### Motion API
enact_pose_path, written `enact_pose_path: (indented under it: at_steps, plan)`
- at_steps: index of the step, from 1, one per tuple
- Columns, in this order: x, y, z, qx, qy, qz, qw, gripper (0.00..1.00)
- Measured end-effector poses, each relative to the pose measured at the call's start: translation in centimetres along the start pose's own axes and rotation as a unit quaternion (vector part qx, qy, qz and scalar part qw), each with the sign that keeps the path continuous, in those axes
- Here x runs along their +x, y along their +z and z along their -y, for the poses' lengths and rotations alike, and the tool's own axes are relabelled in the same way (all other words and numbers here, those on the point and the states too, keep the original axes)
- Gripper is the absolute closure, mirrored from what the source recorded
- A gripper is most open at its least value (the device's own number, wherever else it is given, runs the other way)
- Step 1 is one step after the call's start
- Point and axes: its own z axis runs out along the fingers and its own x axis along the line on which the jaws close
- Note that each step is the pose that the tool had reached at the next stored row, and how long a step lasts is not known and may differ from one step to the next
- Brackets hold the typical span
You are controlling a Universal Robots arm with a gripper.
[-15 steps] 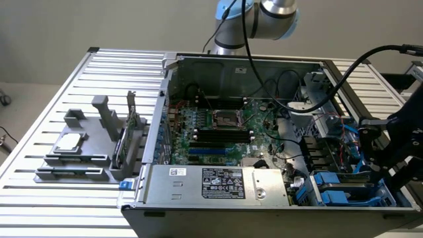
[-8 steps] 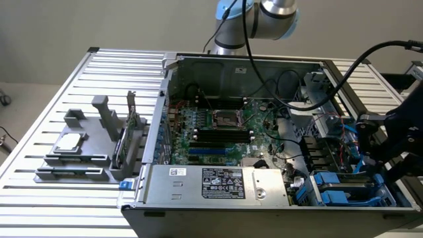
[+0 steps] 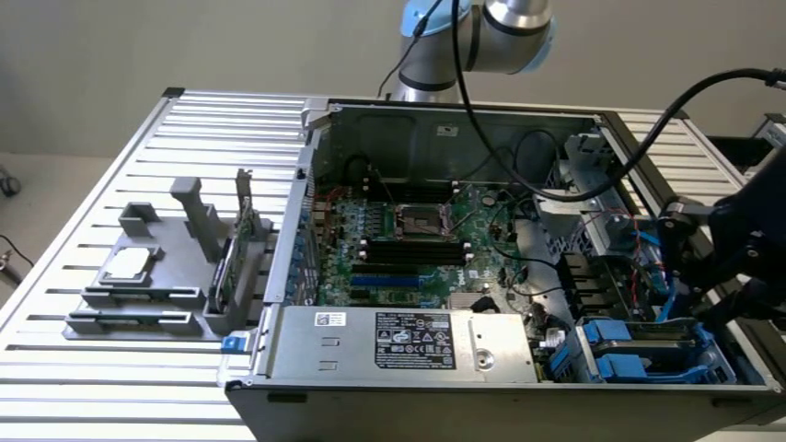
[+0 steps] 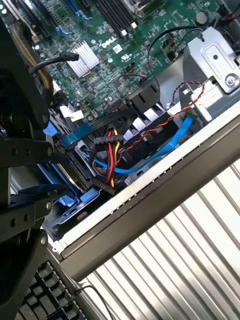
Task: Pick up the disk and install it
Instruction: 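Insert the first disk wire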
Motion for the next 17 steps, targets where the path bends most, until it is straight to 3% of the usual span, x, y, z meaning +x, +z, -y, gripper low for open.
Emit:
enact_pose_path:
  at_steps: [8,17]
  plan:
    - [0.0,0.52,0.07,-0.0187,0.050,-0.0098,0.9985,0.69]
    - [-0.2,1.41,-0.01,-0.0353,0.087,-0.0196,0.9954,0.69]
